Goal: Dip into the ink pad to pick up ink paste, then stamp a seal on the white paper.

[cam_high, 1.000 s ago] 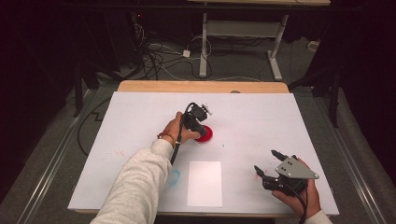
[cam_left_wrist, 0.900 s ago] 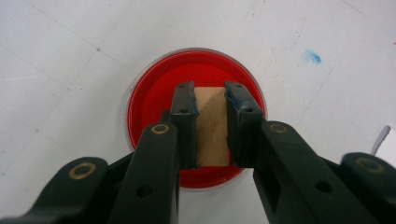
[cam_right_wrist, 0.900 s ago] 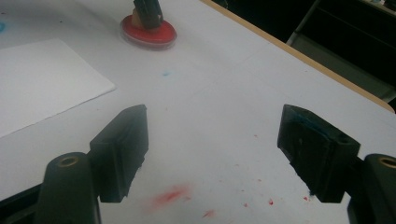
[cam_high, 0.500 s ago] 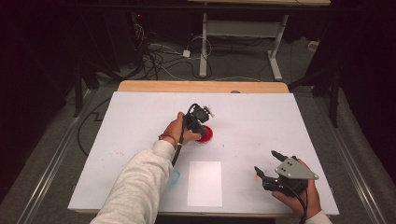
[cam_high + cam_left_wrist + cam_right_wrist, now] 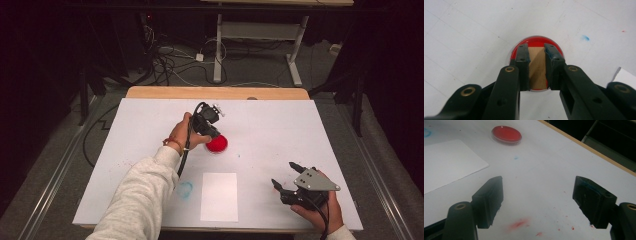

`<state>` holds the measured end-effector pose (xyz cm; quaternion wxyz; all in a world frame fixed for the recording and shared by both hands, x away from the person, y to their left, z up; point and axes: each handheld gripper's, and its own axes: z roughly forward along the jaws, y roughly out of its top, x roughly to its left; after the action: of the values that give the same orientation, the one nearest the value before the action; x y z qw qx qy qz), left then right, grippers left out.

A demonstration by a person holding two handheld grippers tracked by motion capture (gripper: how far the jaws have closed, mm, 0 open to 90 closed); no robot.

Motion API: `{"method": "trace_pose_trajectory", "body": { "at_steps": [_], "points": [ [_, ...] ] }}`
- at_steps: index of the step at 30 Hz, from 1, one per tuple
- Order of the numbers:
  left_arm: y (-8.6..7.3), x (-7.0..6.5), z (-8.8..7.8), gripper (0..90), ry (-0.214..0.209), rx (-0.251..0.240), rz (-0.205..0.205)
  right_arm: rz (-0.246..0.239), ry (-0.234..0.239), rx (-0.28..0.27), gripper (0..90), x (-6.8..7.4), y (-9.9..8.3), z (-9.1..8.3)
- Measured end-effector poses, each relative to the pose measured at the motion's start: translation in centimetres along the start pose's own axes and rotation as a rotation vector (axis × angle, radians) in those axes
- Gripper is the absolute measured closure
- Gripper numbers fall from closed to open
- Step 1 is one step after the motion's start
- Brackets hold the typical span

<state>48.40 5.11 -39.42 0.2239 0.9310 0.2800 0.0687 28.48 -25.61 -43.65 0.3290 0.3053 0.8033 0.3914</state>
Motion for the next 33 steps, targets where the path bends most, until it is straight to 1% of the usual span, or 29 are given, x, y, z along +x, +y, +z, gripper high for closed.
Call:
{"method": "trace_pose_trajectory", "body": {
  "at_steps": [2,4,6,9,11,13,14,16,18,19,23,25,28,29,30,33],
  "points": [
    [-0.3,0.1,-0.3,73.9,-0.007,-0.017,-0.012,-0.003,0.0,-0.001,25.3,0.0,0.0,0.0],
    [-0.5,0.2,-0.7,73.9,0.002,-0.028,-0.009,-0.002,0.0,0.0,25.3,0.0,0.0,0.0],
    [-0.8,0.2,-1.1,73.9,-0.014,-0.047,-0.015,-0.002,0.001,0.0,25.3,0.0,0.0,0.0],
    [-1.0,-0.2,-1.7,73.9,-0.01,-0.062,-0.004,-0.001,0.003,-0.007,25.3,0.1,0.1,0.0],
    [-1.1,-0.4,-2.2,73.9,-0.007,-0.079,0.003,-0.004,0.005,-0.002,25.3,0.1,0.0,0.0],
    [-1.3,-0.7,-2.8,73.9,-0.016,-0.088,0.019,-0.001,0.008,-0.003,25.3,0.0,0.0,0.1],
    [-1.3,-0.8,-3.0,73.9,-0.014,-0.095,0.023,-0.001,0.007,-0.003,25.3,0.0,0.0,0.0],
    [-1.5,-1.0,-3.3,73.9,-0.018,-0.1,0.037,0.001,0.005,-0.007,25.3,0.0,0.0,0.0],
    [-1.6,-1.3,-3.6,73.9,-0.024,-0.11,0.041,0.002,0.005,-0.004,25.3,0.0,0.0,0.0],
    [-1.7,-1.5,-3.7,73.9,-0.023,-0.108,0.048,0.0,0.004,-0.004,25.3,0.0,0.0,0.0],
    [-2.1,-2.2,-4.0,73.9,-0.038,-0.124,0.068,0.001,0.004,-0.003,25.4,0.1,0.0,0.0],
    [-2.4,-2.5,-4.1,73.9,-0.056,-0.136,0.074,-0.006,0.007,0.004,25.4,0.2,0.0,0.1],
    [-3.0,-3.3,-4.2,73.8,-0.07,-0.147,0.095,0.0,0.005,0.004,25.1,0.2,-0.1,0.1],
    [-3.1,-3.6,-4.3,73.8,-0.076,-0.143,0.107,0.004,0.005,0.001,25.1,0.2,0.0,0.1],
    [-3.3,-3.9,-4.4,73.8,-0.072,-0.145,0.113,0.007,0.003,-0.003,25.1,0.2,0.0,0.0],
    [-3.6,-4.7,-5.0,73.9,-0.079,-0.154,0.139,0.004,0.006,-0.002,25.1,0.2,0.0,0.1]
  ]
}}
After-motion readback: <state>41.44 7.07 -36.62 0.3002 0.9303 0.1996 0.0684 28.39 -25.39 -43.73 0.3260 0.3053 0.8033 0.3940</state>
